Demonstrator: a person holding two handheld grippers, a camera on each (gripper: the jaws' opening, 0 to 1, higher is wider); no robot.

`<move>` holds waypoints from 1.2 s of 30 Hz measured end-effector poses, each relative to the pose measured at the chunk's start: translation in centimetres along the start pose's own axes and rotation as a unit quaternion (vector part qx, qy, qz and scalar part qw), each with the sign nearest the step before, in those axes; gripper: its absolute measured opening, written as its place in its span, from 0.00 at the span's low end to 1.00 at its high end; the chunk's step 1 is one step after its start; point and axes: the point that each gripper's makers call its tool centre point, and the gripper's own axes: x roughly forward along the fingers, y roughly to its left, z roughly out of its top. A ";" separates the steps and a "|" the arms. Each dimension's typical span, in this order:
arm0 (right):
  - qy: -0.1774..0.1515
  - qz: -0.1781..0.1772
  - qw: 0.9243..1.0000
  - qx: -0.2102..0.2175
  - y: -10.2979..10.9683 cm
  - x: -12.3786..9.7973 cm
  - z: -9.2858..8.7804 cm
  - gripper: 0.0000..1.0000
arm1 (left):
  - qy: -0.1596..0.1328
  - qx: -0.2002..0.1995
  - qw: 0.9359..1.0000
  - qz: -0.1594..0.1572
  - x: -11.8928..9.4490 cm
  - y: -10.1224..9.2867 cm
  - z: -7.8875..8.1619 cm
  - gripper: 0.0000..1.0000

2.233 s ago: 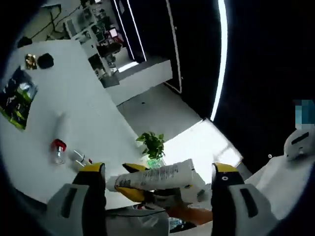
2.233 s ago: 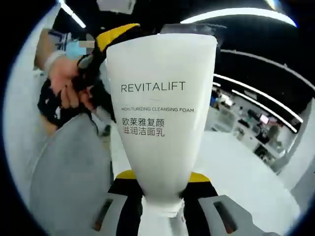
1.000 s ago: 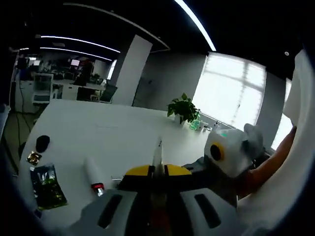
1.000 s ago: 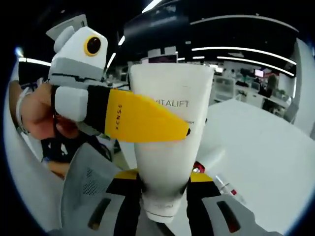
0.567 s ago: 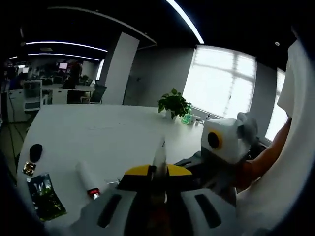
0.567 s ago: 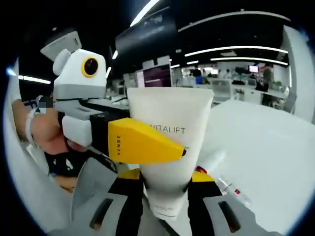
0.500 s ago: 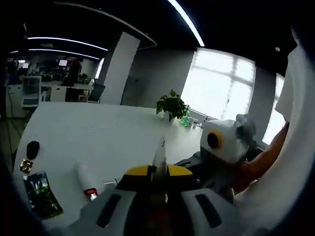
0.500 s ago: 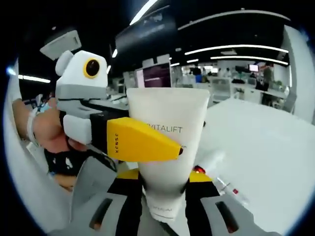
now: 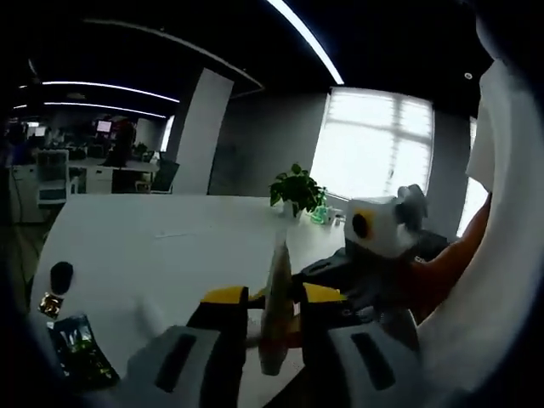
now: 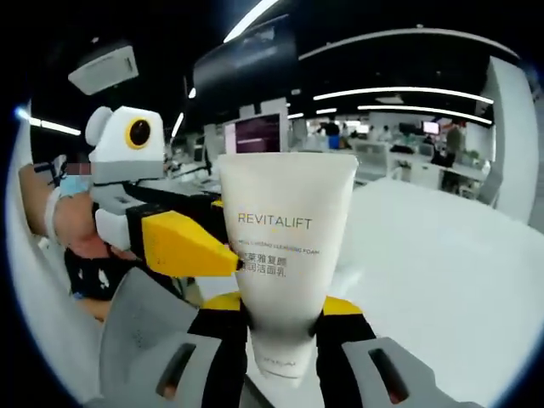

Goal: Arrange the skincare products in the storage area until every visible bottle or jar stands upright without overlapping.

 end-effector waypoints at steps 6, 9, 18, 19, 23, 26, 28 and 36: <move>0.001 -0.033 0.999 0.010 -3.7 -0.5 0.1 0.26 | 0.128 0.134 0.982 0.032 -0.1 0.9 -6.5 0.30; -0.003 -0.044 0.999 0.013 -5.3 -0.7 0.5 0.27 | 0.166 0.178 0.969 0.048 0.5 1.5 -8.5 0.40; -0.019 -0.075 0.997 0.024 -8.2 -1.1 1.8 0.27 | 0.288 0.198 0.937 0.016 2.2 1.8 -16.2 0.41; -0.022 -0.079 0.996 0.024 -8.4 -1.1 2.0 0.27 | 0.312 0.209 0.927 0.020 1.9 2.2 -17.0 0.37; -0.026 -0.089 0.995 0.033 -9.4 -1.0 2.4 0.27 | 0.264 0.158 0.950 0.046 2.6 2.9 -15.5 0.42; -0.025 -0.093 0.994 0.045 -10.4 -0.5 2.3 0.27 | 0.339 0.170 0.925 0.041 1.5 3.3 -18.3 0.43; -0.024 -0.097 0.994 0.049 -10.9 -0.1 2.4 0.27 | 0.351 0.190 0.916 0.037 1.3 3.3 -18.8 0.38; -0.029 -0.105 0.992 0.065 -12.9 1.9 3.2 0.28 | 0.355 0.166 0.918 0.058 0.9 3.9 -18.9 0.31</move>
